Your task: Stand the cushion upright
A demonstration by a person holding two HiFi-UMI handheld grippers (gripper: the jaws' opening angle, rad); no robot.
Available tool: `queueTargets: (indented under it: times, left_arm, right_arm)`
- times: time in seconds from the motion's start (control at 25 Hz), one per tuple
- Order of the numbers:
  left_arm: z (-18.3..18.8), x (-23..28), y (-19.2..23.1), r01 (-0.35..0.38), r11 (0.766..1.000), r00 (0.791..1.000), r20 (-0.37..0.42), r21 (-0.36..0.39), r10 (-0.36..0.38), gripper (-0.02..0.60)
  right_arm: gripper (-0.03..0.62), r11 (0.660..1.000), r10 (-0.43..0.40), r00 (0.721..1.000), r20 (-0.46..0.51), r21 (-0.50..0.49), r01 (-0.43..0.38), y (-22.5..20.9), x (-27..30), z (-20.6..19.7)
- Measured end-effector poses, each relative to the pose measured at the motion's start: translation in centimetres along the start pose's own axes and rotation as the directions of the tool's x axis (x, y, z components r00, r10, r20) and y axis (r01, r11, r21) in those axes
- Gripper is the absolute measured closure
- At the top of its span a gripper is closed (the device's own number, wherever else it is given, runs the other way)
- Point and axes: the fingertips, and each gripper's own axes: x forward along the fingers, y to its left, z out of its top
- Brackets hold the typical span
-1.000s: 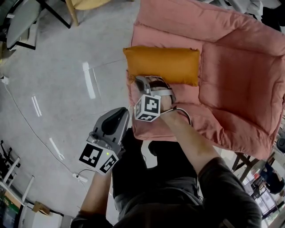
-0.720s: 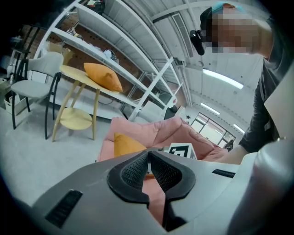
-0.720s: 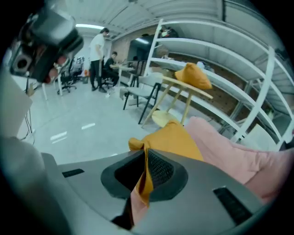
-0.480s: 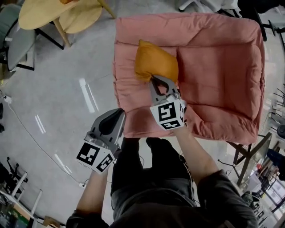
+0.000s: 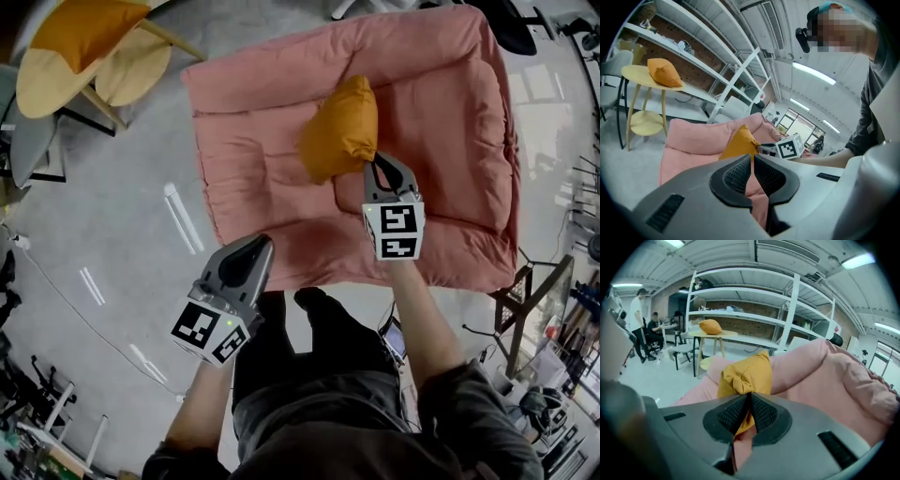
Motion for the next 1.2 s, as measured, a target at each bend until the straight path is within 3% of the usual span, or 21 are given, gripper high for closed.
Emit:
queueTargets:
  times: [0.24, 0.64, 0.76, 1.0, 1.2]
  left_arm:
    - [0.5, 3.8, -3.3, 0.025, 0.999, 1.0, -0.018, 0.035, -0.025, 0.569]
    - [-0.3, 7.1, -6.9, 0.029, 0.997, 0.999, -0.041, 0.071, -0.026, 0.569]
    - [-0.3, 7.5, -8.2, 0.034, 0.996, 0.998, -0.046, 0.079, -0.03, 0.569]
    - [1.0, 7.0, -9.8, 0.037, 0.993, 0.999, -0.039, 0.111, -0.033, 0.569]
    - [1.7, 4.9, -10.6, 0.026, 0.992, 0.999, -0.033, 0.126, -0.022, 0.569]
  right_arm:
    - [0.565, 0.985, -0.089, 0.991, -0.096, 0.137, 0.101, -7.7, -0.9, -5.7]
    - [0.558, 0.94, -0.124, 0.971, -0.202, 0.29, 0.181, -13.3, -1.9, -11.2]
    - [0.471, 0.927, -0.103, 0.976, -0.19, 0.337, 0.163, -13.4, -3.0, -11.2]
    - [0.467, 0.929, -0.097, 0.99, -0.102, 0.346, 0.126, -13.0, -7.2, -8.2]
    - [0.468, 0.941, -0.057, 0.998, 0.017, 0.334, 0.048, -11.1, -11.5, -3.8]
